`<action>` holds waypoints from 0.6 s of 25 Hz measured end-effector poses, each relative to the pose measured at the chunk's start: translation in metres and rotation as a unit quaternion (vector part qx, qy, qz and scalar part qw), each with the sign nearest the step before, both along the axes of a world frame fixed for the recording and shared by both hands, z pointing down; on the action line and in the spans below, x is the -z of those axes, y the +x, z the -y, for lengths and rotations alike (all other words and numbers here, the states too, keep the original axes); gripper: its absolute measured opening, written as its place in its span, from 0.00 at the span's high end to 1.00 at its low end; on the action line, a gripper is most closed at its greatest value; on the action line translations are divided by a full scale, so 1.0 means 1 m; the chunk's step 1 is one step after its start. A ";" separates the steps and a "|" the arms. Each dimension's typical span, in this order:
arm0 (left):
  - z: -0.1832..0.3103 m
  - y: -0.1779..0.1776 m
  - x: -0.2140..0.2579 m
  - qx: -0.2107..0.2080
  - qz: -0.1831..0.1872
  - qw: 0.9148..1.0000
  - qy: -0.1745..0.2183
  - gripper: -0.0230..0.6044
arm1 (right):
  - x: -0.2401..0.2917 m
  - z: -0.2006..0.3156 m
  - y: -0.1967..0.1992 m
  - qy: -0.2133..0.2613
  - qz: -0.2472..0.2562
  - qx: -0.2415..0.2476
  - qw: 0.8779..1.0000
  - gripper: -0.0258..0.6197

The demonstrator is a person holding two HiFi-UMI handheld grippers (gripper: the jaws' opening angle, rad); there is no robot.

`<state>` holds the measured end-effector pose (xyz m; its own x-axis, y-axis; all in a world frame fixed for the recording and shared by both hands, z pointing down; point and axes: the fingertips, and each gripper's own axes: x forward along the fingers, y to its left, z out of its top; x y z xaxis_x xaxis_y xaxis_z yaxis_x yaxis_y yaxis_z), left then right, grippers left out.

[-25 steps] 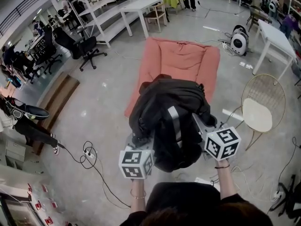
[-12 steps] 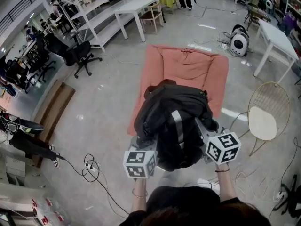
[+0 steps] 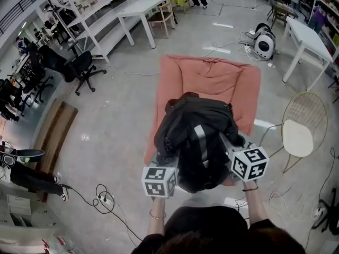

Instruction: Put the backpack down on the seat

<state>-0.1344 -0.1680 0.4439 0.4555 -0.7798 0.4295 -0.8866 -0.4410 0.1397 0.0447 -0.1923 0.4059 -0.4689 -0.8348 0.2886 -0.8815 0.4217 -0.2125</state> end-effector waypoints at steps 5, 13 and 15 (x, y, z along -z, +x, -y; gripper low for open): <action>0.031 -0.002 -0.016 -0.012 0.001 1.000 -0.009 0.78 | -0.015 0.030 -0.002 -0.012 -0.003 -0.010 1.000 0.83; 0.076 0.000 -0.052 -0.003 -0.007 0.999 -0.037 0.78 | -0.049 0.081 -0.002 -0.034 -0.012 -0.009 0.999 0.83; 0.084 0.000 -0.065 0.001 -0.008 0.999 -0.044 0.78 | -0.061 0.090 -0.002 -0.042 -0.012 -0.007 0.999 0.83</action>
